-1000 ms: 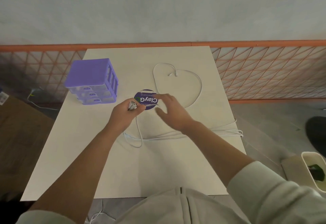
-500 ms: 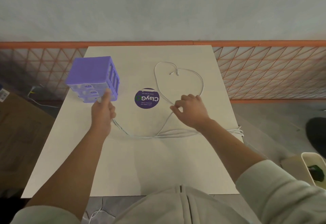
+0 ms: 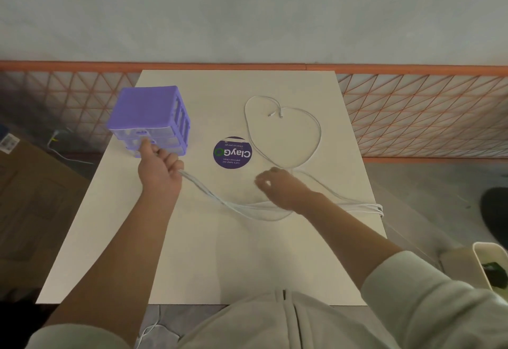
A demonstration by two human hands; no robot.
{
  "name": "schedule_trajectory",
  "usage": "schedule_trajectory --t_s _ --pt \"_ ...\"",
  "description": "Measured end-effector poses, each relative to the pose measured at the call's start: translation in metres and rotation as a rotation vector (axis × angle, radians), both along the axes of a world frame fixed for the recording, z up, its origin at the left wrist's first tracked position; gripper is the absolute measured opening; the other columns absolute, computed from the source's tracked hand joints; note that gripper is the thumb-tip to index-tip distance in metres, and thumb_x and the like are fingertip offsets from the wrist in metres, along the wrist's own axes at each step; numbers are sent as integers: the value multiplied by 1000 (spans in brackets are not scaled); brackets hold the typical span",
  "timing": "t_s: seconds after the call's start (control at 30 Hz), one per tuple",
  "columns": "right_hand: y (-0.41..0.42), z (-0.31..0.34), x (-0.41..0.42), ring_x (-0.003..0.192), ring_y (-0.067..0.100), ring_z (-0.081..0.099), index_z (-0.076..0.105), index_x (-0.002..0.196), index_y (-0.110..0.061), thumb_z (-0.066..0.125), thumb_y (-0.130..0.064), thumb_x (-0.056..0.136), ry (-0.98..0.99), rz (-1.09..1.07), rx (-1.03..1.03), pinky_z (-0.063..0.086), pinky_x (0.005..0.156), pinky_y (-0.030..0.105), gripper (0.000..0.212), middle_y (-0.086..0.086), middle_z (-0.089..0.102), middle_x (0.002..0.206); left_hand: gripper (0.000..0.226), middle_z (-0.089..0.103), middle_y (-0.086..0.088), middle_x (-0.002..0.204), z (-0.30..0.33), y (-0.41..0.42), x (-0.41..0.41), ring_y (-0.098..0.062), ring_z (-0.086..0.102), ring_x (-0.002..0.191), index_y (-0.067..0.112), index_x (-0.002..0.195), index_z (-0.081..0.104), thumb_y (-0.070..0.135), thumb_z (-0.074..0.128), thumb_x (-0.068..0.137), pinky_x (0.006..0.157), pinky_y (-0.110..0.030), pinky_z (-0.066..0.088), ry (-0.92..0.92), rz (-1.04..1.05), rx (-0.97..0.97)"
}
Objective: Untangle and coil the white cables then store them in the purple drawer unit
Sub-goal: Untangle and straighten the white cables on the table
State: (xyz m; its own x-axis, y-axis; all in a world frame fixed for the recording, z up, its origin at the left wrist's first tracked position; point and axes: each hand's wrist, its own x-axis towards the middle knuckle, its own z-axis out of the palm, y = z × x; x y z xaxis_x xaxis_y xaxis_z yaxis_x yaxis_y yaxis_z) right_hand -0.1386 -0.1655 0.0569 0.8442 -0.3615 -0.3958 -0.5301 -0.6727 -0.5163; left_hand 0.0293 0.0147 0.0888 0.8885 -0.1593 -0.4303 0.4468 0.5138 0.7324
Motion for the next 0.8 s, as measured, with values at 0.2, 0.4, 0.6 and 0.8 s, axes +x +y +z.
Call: schedule_trajectory --t_s 0.2,0.4,0.6,0.8 --pt "64 32 37 108 18 57 49 132 -21 51 -44 97 -309 131 302 45 97 36 42 0 61 120 43 17 7 52 26 -29 -7 -9 15 40 22 65 35 44 44 100 37 -20 15 16 -44 -193" --pt "59 36 37 72 19 52 57 89 -18 39 -49 101 -378 -29 237 42 67 35 37 -10 53 72 44 19 6 49 32 -22 12 -9 17 36 21 64 34 42 38 102 34 -18 17 72 29 -368" --pt "16 12 1 76 26 56 59 75 -21 22 -70 93 -135 -126 -67 42 68 35 64 3 59 74 42 18 6 50 13 8 48 -11 17 37 21 64 27 35 36 102 34 -20 19 69 131 -317" --pt "-29 -12 -36 77 27 56 63 75 -19 17 -71 93 3 -158 -295 41 66 33 71 2 58 71 42 16 7 45 -9 11 39 -10 15 36 24 66 28 44 35 103 35 -19 15 68 138 -84"
